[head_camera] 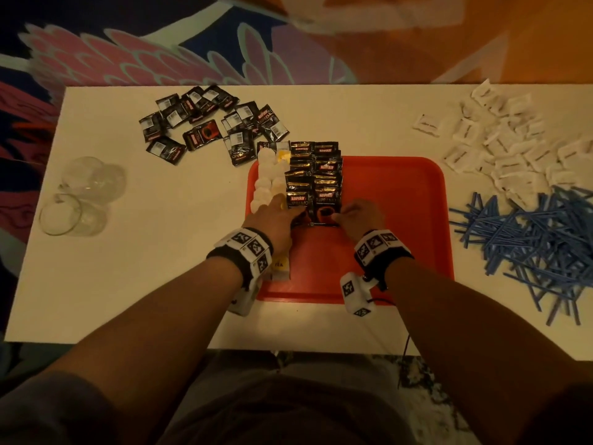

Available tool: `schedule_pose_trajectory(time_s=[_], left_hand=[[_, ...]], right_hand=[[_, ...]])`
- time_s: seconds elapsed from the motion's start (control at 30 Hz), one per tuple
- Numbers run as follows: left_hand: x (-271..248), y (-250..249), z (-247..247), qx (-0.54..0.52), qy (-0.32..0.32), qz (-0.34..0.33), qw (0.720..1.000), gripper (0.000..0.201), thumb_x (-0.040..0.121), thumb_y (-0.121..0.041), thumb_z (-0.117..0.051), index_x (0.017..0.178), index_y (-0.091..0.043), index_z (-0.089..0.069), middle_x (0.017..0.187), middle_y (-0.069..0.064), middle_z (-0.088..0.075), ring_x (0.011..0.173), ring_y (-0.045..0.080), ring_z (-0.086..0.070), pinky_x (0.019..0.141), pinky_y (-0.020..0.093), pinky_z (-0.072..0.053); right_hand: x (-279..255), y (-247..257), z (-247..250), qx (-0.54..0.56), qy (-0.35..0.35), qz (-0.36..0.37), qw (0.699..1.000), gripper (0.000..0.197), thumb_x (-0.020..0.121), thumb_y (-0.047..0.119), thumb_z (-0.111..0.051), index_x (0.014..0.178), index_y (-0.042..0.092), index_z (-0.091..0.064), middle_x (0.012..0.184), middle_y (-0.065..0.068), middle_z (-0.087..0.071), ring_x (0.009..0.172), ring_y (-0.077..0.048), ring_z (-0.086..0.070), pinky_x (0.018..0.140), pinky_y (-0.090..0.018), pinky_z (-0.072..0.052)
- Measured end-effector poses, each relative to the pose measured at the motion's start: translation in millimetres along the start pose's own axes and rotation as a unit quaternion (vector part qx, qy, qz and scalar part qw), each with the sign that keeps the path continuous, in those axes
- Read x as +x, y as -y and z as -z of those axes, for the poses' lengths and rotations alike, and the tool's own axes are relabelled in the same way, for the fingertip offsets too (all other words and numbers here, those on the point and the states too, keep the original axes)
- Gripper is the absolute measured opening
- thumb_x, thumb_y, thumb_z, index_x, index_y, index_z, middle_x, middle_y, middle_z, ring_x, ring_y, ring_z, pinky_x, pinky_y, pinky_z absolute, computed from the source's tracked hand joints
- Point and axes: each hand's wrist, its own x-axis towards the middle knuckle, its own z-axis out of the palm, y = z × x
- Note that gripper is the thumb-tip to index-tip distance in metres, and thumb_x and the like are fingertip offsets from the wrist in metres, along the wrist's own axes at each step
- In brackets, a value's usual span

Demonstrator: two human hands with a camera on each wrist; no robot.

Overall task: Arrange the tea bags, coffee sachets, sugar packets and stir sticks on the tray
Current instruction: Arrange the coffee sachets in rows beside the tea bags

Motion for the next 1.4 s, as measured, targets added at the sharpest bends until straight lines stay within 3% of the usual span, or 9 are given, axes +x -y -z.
schedule_pose_trajectory(time_s=[0.43,0.6,0.67,0.73,0.83,0.97,1.13,1.27,1.4], left_hand=[[5.2,2.4,-6.2,-0.056,-0.015,-0.006,0.998,0.076,0.088,-0.017,-0.061,0.155,-0.036,-0.028,0.155,0.007,-0.024,0.123,0.034,-0.051,0.099,0.047,-0.050],[-7.9,-1.4,4.6,-0.193,-0.103,0.014,0.976,0.050,0.097,-0.023,-0.054,0.146,-0.024,-0.045,0.131,0.012,-0.053,0.118,0.031,-0.054,0.093,0.030,-0.041],[-13.2,-2.8,11.0,-0.263,-0.119,0.052,0.956,0.037,0.098,-0.029,-0.054,0.134,-0.019,-0.055,0.115,0.006,-0.062,0.106,0.024,-0.057,0.087,0.026,-0.040],[-15.3,-2.2,14.9,-0.328,-0.124,0.090,0.932,0.018,0.099,-0.032,-0.054,0.103,-0.019,-0.064,0.093,-0.003,-0.061,0.085,0.015,-0.056,0.073,0.024,-0.041],[-18.7,-2.5,20.9,-0.407,-0.139,0.113,0.895,0.031,0.100,-0.030,-0.053,0.071,-0.022,-0.054,0.071,-0.004,-0.057,0.068,0.016,-0.054,0.056,0.026,-0.036],[-25.3,-4.7,31.5,-0.582,-0.136,0.122,0.792,0.021,0.100,-0.016,-0.055,0.080,-0.017,-0.062,0.058,-0.006,-0.065,0.046,0.002,-0.062,0.045,0.017,-0.047],[-32.7,-5.7,38.4,-0.675,-0.136,0.136,0.713,0.004,0.091,-0.019,-0.071,0.094,-0.016,-0.072,0.079,0.002,-0.075,0.084,0.025,-0.072,0.083,0.045,-0.059],[-45.2,-11.3,48.1,-0.725,-0.135,0.103,0.667,0.014,0.088,-0.008,-0.072,0.102,-0.011,-0.072,0.098,0.012,-0.076,0.094,0.030,-0.073,0.085,0.046,-0.059],[-52.4,-3.5,58.6,-0.763,-0.152,0.086,0.622,0.015,0.086,-0.010,-0.074,0.101,-0.009,-0.071,0.100,0.015,-0.074,0.096,0.033,-0.072,0.084,0.048,-0.058]], right_hand=[[0.3,-0.4,1.6,0.049,-0.001,-0.022,0.999,0.021,0.082,0.027,-0.077,0.098,0.019,-0.065,0.078,0.014,-0.057,0.068,0.004,-0.050,0.052,-0.012,-0.033],[-3.9,-0.7,4.7,0.059,-0.005,-0.019,0.998,0.022,0.082,0.029,-0.076,0.097,0.021,-0.062,0.077,0.015,-0.056,0.068,0.003,-0.049,0.052,-0.013,-0.033],[-5.6,-2.6,6.6,0.073,-0.005,-0.023,0.997,0.023,0.083,0.029,-0.076,0.098,0.022,-0.061,0.079,0.015,-0.056,0.069,0.003,-0.049,0.053,-0.014,-0.034],[-8.2,-4.2,8.6,0.087,-0.005,-0.026,0.996,0.023,0.083,0.030,-0.075,0.100,0.022,-0.061,0.081,0.015,-0.056,0.071,0.002,-0.050,0.054,-0.015,-0.035],[-15.3,-1.5,9.8,0.093,-0.006,-0.015,0.995,0.023,0.084,0.031,-0.073,0.101,0.023,-0.060,0.085,0.014,-0.056,0.074,0.002,-0.050,0.056,-0.016,-0.036],[-33.2,12.6,10.0,0.114,-0.006,0.040,0.993,0.020,0.086,0.033,-0.072,0.100,0.022,-0.062,0.088,0.014,-0.057,0.087,-0.006,-0.056,0.071,-0.020,-0.045],[-72.0,43.4,1.4,0.176,0.074,0.133,0.973,0.030,0.081,0.048,-0.073,0.098,0.025,-0.063,0.101,0.007,-0.067,0.095,-0.008,-0.063,0.081,-0.032,-0.055],[-84.7,65.0,-2.6,0.203,0.091,0.153,0.963,0.031,0.076,0.034,-0.081,0.098,0.021,-0.064,0.099,-0.006,-0.071,0.092,-0.021,-0.069,0.086,-0.048,-0.056],[-91.5,75.4,4.5,0.198,0.077,0.188,0.959,0.029,0.076,0.021,-0.082,0.101,0.012,-0.071,0.097,-0.006,-0.072,0.091,-0.020,-0.069,0.085,-0.045,-0.057]])
